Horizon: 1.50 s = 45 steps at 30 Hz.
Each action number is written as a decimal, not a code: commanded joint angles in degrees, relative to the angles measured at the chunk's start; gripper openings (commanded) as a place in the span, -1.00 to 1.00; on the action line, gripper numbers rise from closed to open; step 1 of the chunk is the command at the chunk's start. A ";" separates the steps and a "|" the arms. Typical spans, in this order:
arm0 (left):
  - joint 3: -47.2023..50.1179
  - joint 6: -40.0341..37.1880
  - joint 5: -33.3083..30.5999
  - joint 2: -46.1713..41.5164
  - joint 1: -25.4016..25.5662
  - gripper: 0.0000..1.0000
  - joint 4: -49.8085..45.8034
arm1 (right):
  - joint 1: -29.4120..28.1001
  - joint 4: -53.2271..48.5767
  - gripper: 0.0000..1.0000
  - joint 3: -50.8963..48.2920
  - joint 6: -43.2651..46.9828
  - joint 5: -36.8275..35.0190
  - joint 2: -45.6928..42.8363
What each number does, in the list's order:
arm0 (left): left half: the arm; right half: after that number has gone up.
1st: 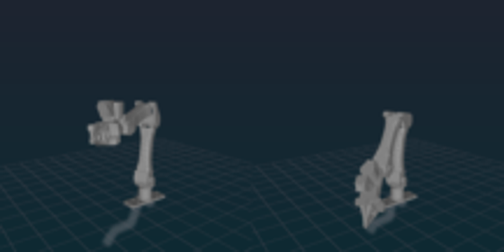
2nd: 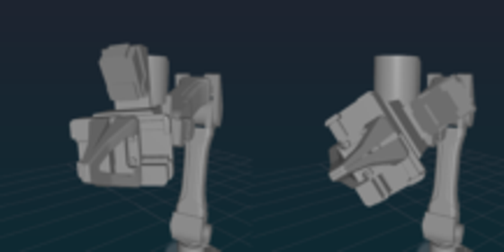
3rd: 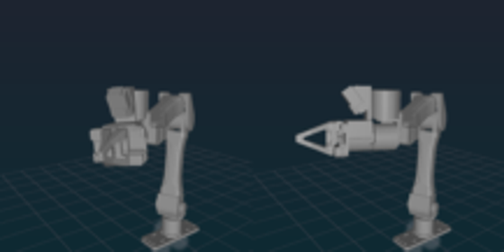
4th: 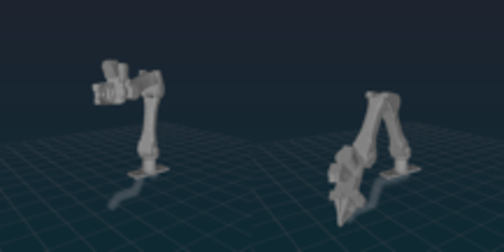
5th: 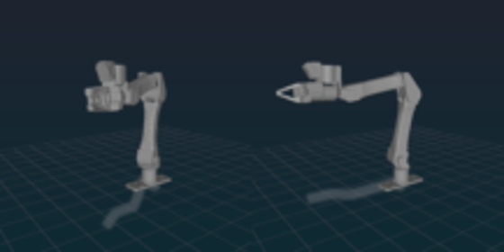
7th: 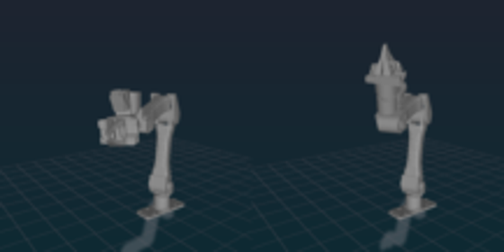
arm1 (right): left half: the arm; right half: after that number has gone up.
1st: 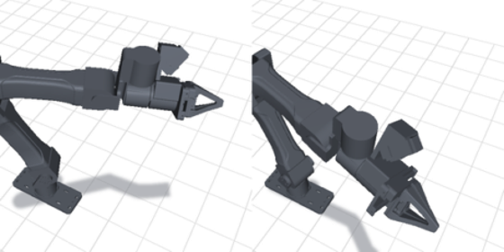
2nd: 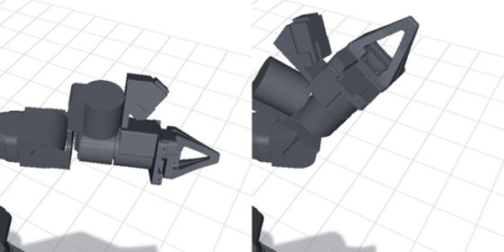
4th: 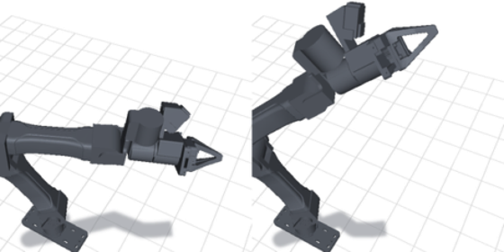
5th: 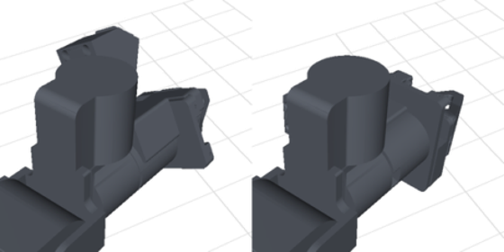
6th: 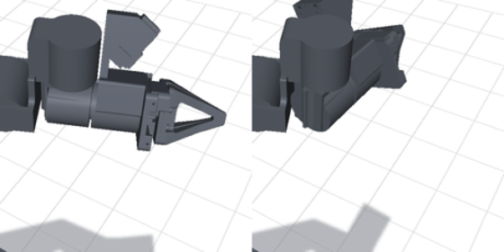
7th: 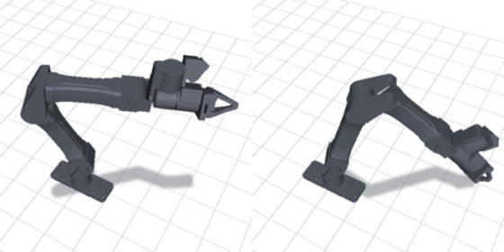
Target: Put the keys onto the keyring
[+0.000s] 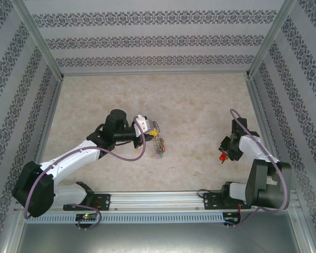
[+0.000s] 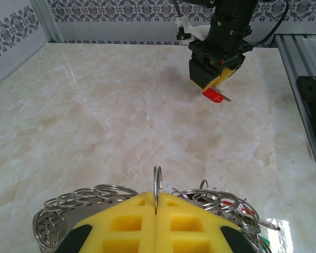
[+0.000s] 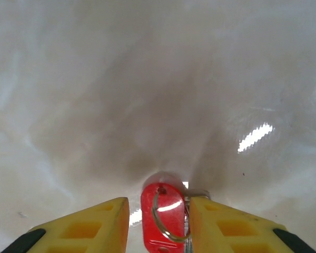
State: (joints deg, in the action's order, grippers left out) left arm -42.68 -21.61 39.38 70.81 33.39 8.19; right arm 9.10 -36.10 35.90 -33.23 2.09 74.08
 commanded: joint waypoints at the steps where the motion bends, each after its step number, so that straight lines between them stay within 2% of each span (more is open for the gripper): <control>1: -2.00 0.36 2.02 -1.90 0.39 -1.00 0.52 | -0.82 -1.84 -0.28 0.14 0.90 -3.16 0.36; 5: -1.91 0.42 1.98 -2.26 0.38 -1.00 0.31 | -1.02 -2.66 -0.35 0.62 1.07 -3.87 0.62; 7: -1.93 0.36 2.02 -2.40 0.36 -1.00 0.17 | -1.10 -2.76 -0.48 0.49 0.87 -4.18 0.24; 9: -1.93 0.40 1.89 -2.57 0.36 -1.00 0.08 | -1.11 -2.84 -0.49 0.57 0.89 -4.52 -0.27; 14: -1.94 0.35 1.97 -2.67 0.37 -1.00 0.05 | -2.37 -2.22 -0.85 1.08 2.41 -2.34 -0.62; 15: -2.05 0.34 1.87 -2.62 0.39 -1.00 -0.07 | -3.18 -1.89 -0.87 1.31 2.68 -1.58 -0.29; 24: -2.10 0.47 1.33 -3.35 0.40 -1.00 -1.30 | -17.01 1.73 -0.86 7.45 3.76 2.29 6.67; 27: -1.78 0.76 0.81 -4.28 0.37 -1.00 -1.67 | -20.15 0.42 -0.79 10.50 4.62 0.96 9.77; 33: -0.84 1.54 -0.13 -5.74 0.36 -1.00 -1.42 | -21.23 -2.53 -0.69 13.30 6.75 -4.58 12.55; 45: -1.12 1.17 -0.05 -4.99 0.37 -1.00 -1.41 | -21.23 -1.65 -0.58 13.72 6.40 -0.36 13.39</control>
State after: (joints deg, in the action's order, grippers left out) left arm -42.68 -20.93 38.74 66.37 33.39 5.52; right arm -11.88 -36.88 48.38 -26.76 0.25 86.80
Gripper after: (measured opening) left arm 0.057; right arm 0.209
